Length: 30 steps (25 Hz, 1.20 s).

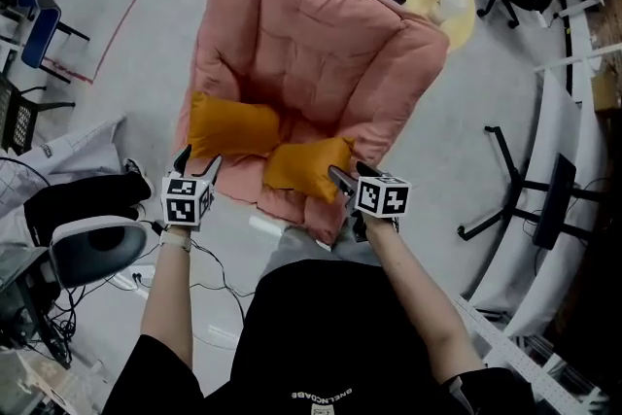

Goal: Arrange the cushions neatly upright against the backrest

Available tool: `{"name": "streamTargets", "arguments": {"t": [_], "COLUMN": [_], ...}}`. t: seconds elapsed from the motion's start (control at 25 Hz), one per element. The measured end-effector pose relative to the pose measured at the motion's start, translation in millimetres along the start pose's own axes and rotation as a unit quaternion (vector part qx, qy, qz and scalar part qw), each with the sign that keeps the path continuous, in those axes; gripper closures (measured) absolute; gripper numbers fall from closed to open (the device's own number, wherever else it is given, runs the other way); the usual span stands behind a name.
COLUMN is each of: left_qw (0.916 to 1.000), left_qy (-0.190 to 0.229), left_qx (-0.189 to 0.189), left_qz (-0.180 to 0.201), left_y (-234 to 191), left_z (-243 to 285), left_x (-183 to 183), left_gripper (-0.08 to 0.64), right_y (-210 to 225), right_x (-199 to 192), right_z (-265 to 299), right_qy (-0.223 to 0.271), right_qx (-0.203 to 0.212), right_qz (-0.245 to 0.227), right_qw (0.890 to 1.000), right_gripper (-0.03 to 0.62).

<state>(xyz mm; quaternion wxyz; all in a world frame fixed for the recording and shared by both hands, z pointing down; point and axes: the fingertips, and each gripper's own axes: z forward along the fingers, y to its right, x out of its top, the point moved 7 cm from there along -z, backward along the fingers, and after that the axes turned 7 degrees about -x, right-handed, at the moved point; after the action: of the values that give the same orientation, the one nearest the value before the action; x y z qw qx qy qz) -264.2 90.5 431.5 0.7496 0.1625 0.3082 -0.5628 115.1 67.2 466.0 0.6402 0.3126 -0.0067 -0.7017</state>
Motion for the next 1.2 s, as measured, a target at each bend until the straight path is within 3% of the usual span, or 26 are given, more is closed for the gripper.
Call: {"name": "streamTargets", "arguments": {"t": [0.44, 0.64, 0.8, 1.0, 1.2], "left_qw": [0.9963, 0.9935, 0.9945, 0.9948, 0.9948], "left_qy": [-0.078, -0.109, -0.097, -0.099, -0.1], "left_qx": [0.011, 0.009, 0.01, 0.016, 0.013], "left_qz": [-0.033, -0.032, -0.038, -0.018, -0.018], "left_y": [-71, -77, -78, -59, -47], "left_z": [91, 110, 112, 107, 99], "left_x": [-24, -46, -47, -51, -61], "left_gripper": [0.186, 0.186, 0.189, 0.282, 0.328], "right_y": [27, 28, 30, 33, 31], "right_x": [-34, -48, -51, -52, -50], "right_z": [50, 59, 67, 78, 83], "right_qy": [-0.058, -0.071, -0.068, -0.061, -0.066], "right_qx": [-0.036, -0.024, 0.012, 0.058, 0.056], "right_qz": [0.058, 0.063, 0.118, 0.186, 0.179], "right_qw": [0.996, 0.995, 0.991, 0.979, 0.98], "right_gripper": [0.202, 0.201, 0.201, 0.202, 0.252]}}
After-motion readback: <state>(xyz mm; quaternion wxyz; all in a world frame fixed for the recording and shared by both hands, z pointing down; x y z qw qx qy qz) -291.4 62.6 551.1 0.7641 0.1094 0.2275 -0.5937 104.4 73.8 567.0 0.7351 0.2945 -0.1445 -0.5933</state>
